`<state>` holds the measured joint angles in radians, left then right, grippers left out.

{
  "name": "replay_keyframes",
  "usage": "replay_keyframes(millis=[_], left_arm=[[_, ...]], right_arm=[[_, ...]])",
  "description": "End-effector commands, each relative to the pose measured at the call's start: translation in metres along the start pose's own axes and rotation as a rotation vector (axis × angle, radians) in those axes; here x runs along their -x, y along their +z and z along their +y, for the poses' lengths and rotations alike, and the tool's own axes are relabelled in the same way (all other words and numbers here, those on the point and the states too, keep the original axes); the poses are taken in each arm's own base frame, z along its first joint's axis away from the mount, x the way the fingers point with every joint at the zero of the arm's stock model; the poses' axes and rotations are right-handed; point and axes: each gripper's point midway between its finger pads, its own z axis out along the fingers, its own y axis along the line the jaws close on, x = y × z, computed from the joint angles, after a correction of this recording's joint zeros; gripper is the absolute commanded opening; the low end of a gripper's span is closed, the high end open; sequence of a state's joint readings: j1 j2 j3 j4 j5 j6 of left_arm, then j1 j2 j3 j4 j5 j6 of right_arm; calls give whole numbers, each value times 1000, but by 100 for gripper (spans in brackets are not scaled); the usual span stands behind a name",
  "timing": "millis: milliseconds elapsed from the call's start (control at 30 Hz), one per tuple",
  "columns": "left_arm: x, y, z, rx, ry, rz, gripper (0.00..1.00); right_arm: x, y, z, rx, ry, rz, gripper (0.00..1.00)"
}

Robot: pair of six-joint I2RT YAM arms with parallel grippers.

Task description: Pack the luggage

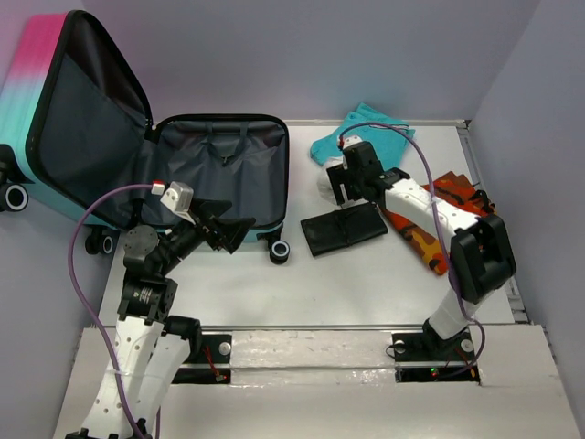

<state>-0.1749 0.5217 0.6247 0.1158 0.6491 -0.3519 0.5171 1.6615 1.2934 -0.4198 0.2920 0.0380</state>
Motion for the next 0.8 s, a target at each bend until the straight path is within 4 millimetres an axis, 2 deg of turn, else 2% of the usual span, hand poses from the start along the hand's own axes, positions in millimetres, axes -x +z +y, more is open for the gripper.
replay_keyframes(millis=[0, 33, 100, 133, 200, 233, 333, 433, 567, 633, 700, 733, 767], left_arm=[[26, -3, -16, -37, 61, -63, 99], [26, -3, -16, -37, 61, -63, 99], [26, -4, -16, -38, 62, -64, 99], [27, -4, -16, -37, 63, -66, 99], [27, -4, -16, -37, 64, -66, 99], [27, -4, -17, -37, 65, -67, 99], [28, -4, -17, -39, 66, -68, 99], [28, -4, -19, -45, 67, -69, 99], [27, -5, -21, -51, 67, -68, 99], [28, -5, -22, -53, 68, -69, 99], [28, -5, -22, -53, 69, -69, 99], [28, -5, -22, -51, 69, -69, 99], [29, -5, -22, -51, 71, -72, 99]], right_arm=[[22, 19, 16, -7, -112, -18, 85], [25, 23, 21, -14, -125, -22, 84], [35, 33, 19, -64, -142, -36, 84], [26, 47, 18, -95, -157, -6, 84], [28, 55, 3, -206, -165, 3, 81], [22, 64, 2, -234, -164, 18, 79], [21, 69, -8, -309, -151, 21, 70], [25, 69, -15, -369, -120, -8, 47], [33, 60, -17, -391, -95, -54, 18], [49, 41, -23, -399, -54, -113, 14], [58, 24, -18, -389, -42, -161, 13], [73, 3, -24, -386, -12, -208, 12], [81, -9, -19, -371, -10, -239, 12]])
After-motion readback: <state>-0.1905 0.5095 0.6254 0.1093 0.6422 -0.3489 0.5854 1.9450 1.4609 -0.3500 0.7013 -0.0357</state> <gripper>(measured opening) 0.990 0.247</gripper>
